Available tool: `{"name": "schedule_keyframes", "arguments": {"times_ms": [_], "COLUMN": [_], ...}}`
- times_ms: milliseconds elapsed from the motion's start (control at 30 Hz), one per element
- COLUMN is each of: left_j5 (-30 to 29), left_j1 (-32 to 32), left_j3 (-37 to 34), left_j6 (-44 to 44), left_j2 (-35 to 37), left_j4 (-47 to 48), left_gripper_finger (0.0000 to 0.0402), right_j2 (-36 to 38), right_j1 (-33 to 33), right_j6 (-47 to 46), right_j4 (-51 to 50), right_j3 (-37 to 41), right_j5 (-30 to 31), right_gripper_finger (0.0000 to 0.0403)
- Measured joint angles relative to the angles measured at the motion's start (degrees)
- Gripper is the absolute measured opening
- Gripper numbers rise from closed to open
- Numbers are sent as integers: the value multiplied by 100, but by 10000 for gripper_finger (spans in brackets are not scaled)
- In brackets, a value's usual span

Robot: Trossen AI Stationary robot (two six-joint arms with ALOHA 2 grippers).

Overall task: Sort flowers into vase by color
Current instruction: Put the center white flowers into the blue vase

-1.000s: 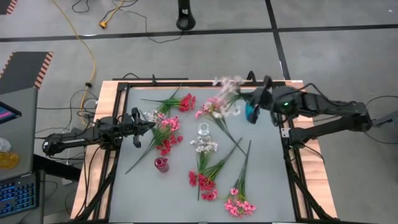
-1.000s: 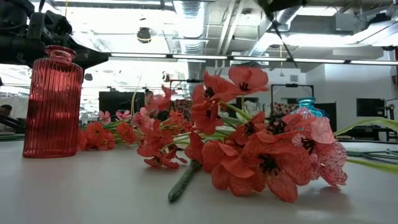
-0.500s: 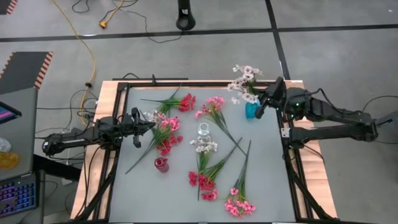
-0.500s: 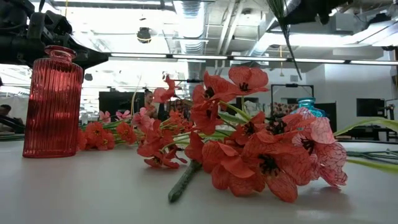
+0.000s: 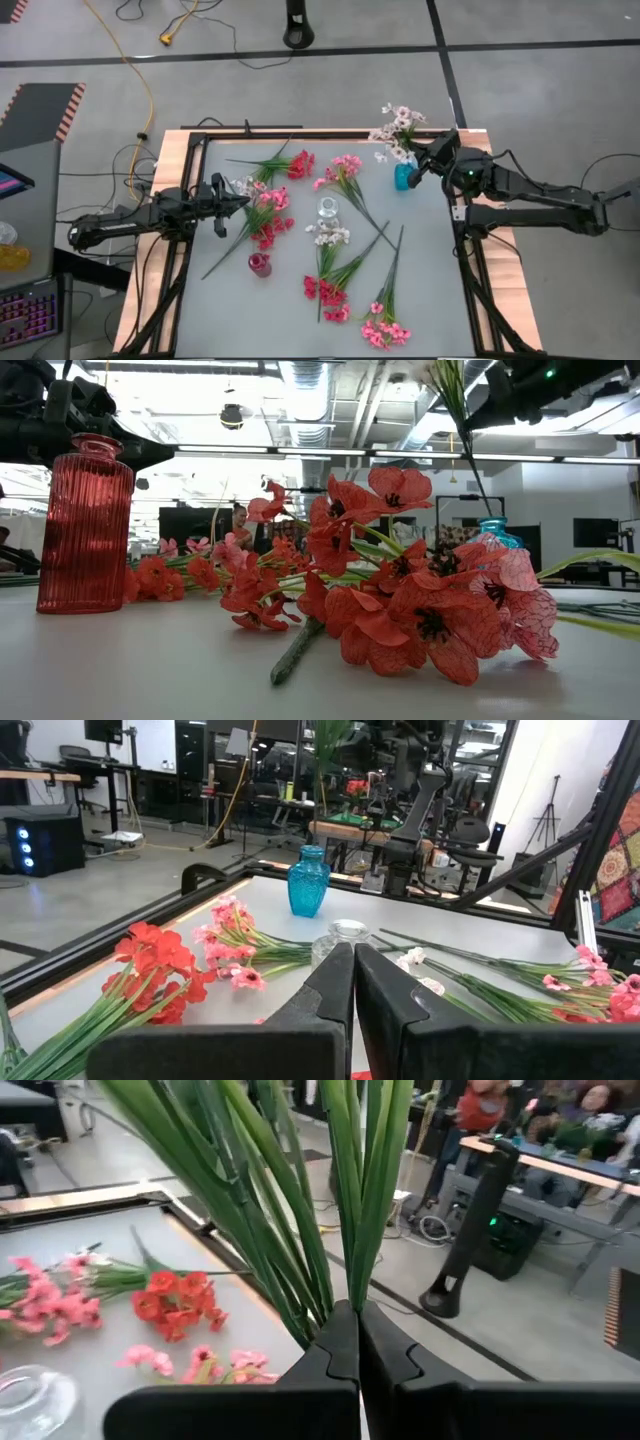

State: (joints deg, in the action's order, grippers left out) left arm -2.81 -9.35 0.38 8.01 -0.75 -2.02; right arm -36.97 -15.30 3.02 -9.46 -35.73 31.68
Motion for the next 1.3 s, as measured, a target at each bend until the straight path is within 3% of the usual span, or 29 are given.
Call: {"name": "schedule_keyframes", "arguments": {"times_ms": [533,933,1300], "left_j5": [0,0,0], "left_j1": [-1,-1,-2], "left_j3": [0,-1,-1], "left_j6": [28,4,28], "left_j2": [0,0,1], "left_j4": [0,0,0], "left_gripper_finger": [0,0,0], "right_j2": [112,1340,1869], "right_j1": [-213,-211,-211], "right_j6": [-444,-840,-793], "right_j4": [527,617,400], "right_j3": [1013,1928,2217], "right_j5": [216,233,289], "right_gripper_finger": [19,19,41]}}
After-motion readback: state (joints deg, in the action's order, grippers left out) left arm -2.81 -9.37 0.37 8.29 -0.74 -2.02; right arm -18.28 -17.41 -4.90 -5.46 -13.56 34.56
